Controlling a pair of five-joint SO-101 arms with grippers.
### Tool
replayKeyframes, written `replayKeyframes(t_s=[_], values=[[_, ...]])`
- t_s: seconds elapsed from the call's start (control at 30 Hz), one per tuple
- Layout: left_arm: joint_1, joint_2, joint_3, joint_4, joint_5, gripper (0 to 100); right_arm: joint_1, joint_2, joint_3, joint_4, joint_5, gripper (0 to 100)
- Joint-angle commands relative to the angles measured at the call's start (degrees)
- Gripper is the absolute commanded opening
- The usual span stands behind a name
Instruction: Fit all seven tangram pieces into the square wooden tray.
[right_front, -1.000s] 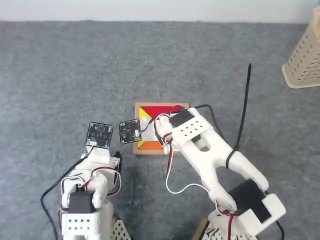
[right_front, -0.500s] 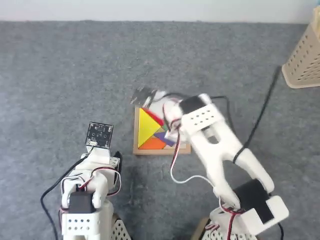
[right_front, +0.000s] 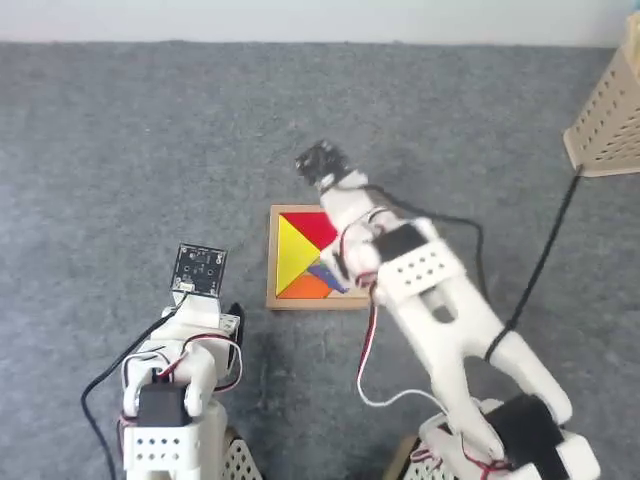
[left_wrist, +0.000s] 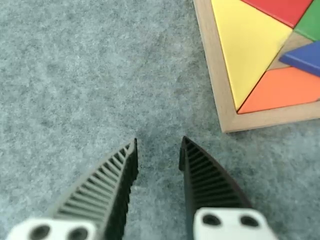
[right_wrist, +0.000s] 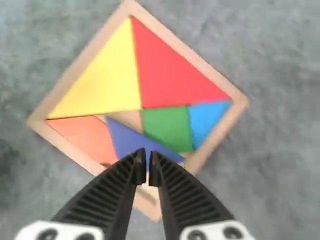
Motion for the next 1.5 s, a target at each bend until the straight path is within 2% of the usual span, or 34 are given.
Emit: replayKeyframes(t_s=[0.0, 0.13, 0.2, 0.57, 1.47], values=[[0.0, -0.9, -0.3, 0.3, 0.4, 13, -2.9, -3.4, 2.5, -9.1, -3.0, 0.6], [0.0, -0.9, -0.3, 0.3, 0.4, 13, -3.0, -0.6, 2.5, -13.8, -12.7, 0.6], [0.0, -0.9, -0.3, 0.3, 0.4, 13, -3.1, 1.6, 2.5, -15.0, -14.1, 0.6], [0.0, -0.9, -0.3, 0.3, 0.4, 13, -3.1, 11.2, 2.5, -20.7, -13.5, 0.6], [0.0, -0.9, -0.3, 0.3, 0.4, 13, -2.8, 13.8, 3.6, -16.7, -13.4, 0.6]])
